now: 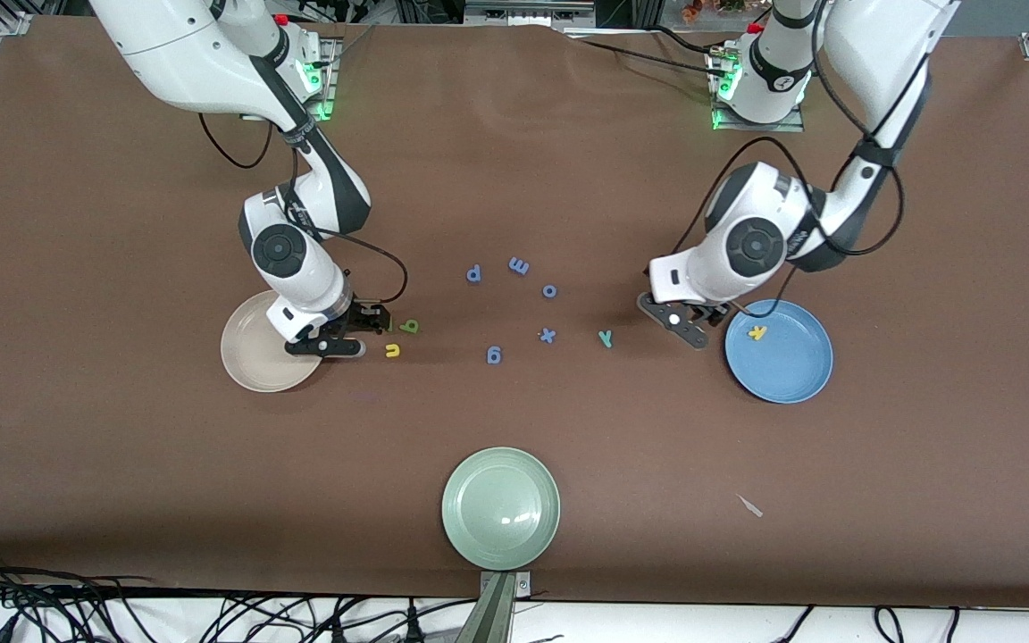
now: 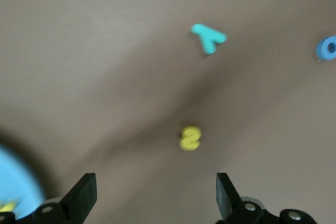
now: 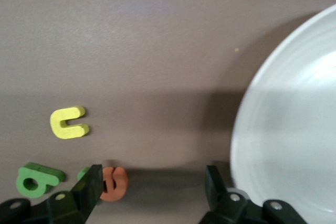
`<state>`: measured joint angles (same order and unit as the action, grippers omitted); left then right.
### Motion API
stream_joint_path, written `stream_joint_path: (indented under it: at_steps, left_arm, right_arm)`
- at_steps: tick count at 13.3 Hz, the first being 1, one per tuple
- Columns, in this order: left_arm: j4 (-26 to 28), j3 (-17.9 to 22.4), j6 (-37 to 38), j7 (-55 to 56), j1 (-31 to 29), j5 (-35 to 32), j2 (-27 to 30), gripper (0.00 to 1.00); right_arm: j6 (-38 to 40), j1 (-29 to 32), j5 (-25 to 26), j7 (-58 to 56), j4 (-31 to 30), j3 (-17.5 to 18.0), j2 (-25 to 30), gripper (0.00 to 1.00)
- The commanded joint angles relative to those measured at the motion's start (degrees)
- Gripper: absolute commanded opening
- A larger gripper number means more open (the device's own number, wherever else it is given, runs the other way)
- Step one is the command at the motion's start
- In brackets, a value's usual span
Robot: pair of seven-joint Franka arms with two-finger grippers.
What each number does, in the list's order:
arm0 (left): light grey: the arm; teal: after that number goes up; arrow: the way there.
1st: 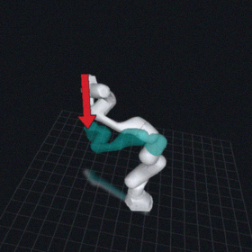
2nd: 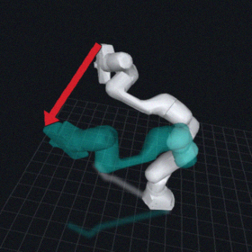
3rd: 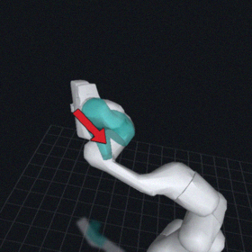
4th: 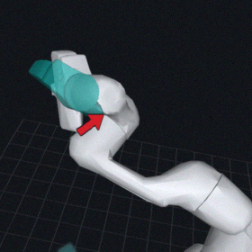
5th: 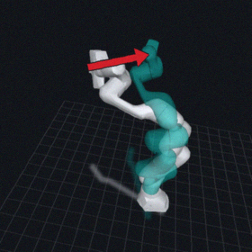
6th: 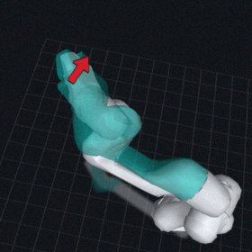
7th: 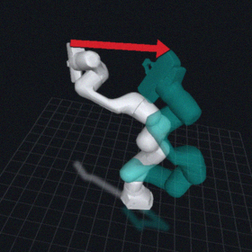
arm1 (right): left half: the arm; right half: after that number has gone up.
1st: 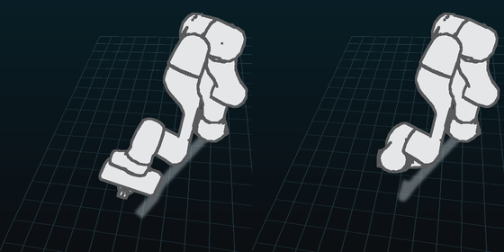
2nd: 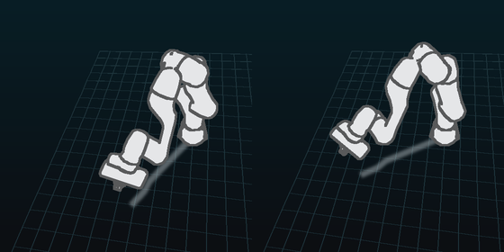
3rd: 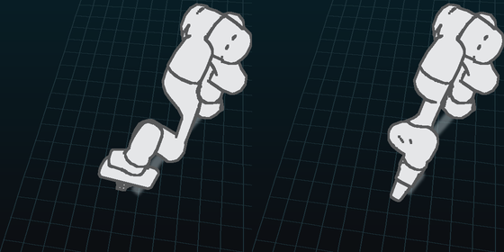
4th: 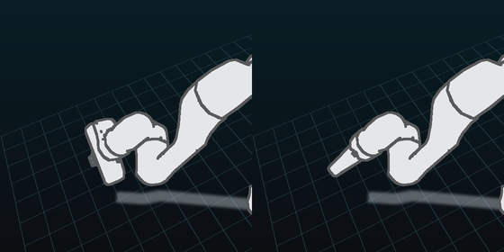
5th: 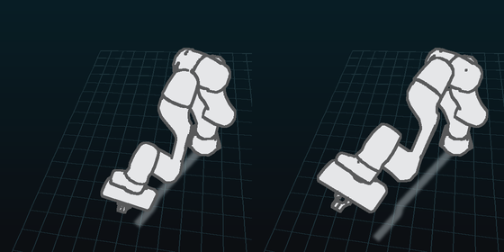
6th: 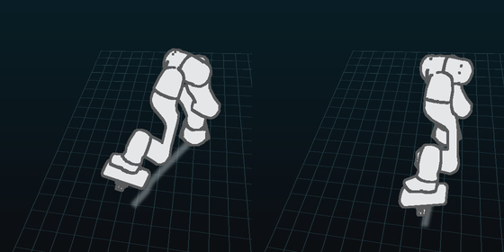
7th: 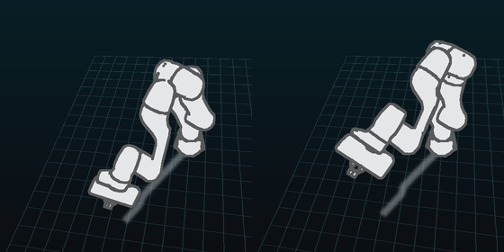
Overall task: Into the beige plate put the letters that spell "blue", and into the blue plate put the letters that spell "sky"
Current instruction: 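Grasp the yellow s with the left gripper and the orange e with the right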
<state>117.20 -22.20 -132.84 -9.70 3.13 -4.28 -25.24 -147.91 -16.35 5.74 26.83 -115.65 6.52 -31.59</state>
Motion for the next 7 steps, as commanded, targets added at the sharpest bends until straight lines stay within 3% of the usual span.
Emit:
stream_joint_path:
  at_steps: [1, 7]
  left_arm:
    - [4.17, 0.05, -6.98, 2.66, 2.40, 0.77, -1.04, 1.00]
    - [4.53, -0.21, -10.33, 13.01, 3.02, -13.80, -4.91, 1.00]
  right_arm:
    - [-1.59, -1.58, 0.50, 2.35, -0.28, -0.54, -0.66, 0.87]
    - [-2.38, -1.67, 0.94, 2.97, -0.98, -0.54, -0.84, 0.87]
